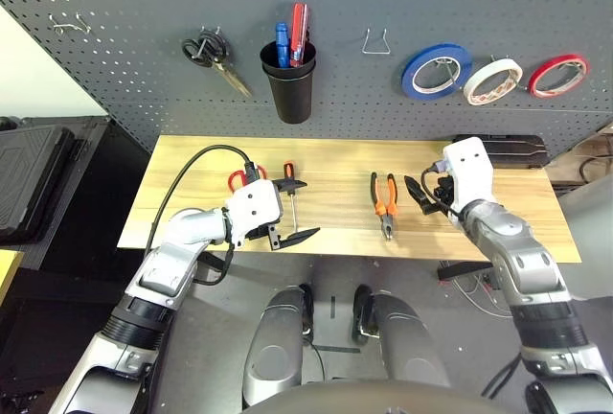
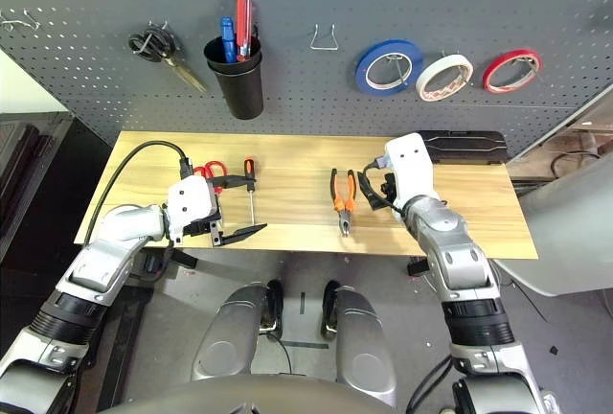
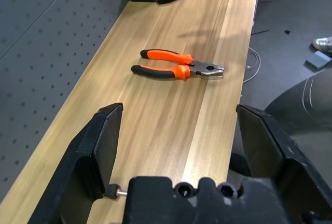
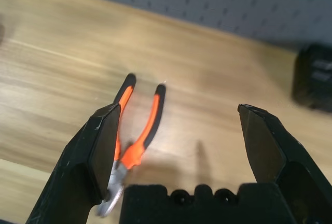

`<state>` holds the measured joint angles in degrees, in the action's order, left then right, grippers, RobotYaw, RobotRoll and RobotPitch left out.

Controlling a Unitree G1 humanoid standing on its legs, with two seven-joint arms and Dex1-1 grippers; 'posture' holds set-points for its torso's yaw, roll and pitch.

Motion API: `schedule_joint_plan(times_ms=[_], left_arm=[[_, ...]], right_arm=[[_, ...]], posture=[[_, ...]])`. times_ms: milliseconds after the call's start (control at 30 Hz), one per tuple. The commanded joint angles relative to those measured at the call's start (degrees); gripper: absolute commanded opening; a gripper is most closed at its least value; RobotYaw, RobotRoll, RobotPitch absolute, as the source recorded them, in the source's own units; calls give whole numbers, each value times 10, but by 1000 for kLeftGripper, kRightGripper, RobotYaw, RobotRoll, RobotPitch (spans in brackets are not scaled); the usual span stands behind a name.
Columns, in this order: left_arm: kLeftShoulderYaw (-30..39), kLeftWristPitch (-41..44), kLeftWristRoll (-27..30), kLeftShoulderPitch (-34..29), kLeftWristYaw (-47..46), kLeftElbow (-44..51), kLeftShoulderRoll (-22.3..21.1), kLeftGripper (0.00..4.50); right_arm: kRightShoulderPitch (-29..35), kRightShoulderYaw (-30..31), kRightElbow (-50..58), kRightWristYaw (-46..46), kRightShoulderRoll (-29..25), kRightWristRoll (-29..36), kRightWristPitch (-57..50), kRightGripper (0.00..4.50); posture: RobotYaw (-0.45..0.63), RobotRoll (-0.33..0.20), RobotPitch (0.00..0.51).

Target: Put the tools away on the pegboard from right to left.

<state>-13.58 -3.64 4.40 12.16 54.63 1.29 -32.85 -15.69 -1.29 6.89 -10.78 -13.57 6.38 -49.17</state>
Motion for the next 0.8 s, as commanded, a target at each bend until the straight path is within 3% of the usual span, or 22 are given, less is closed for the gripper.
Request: schedule_joint_plan(times_ms=[33,167,333,800], left_arm=[[-16,-4,-16,1,12,-13,-8,4500],[-21,-8,-22,11,15,-25,-6,4500],[-25,-14,-28,20,18,-36,-3,4500],[-34,-4,-29,13,11,-23,8,4500]], right_arm=[[-35,-37,4,42,39,14,-133,4485],[-83,-62,-15,82,90,10,-231,4485],[-105,-82,-48,114,126,1,-274,4485],[-129,-58,-197,115,107,-12,-196,4485]], posture=[[152,0,220],[154,0,227],[162,0,241],[179,0,288]])
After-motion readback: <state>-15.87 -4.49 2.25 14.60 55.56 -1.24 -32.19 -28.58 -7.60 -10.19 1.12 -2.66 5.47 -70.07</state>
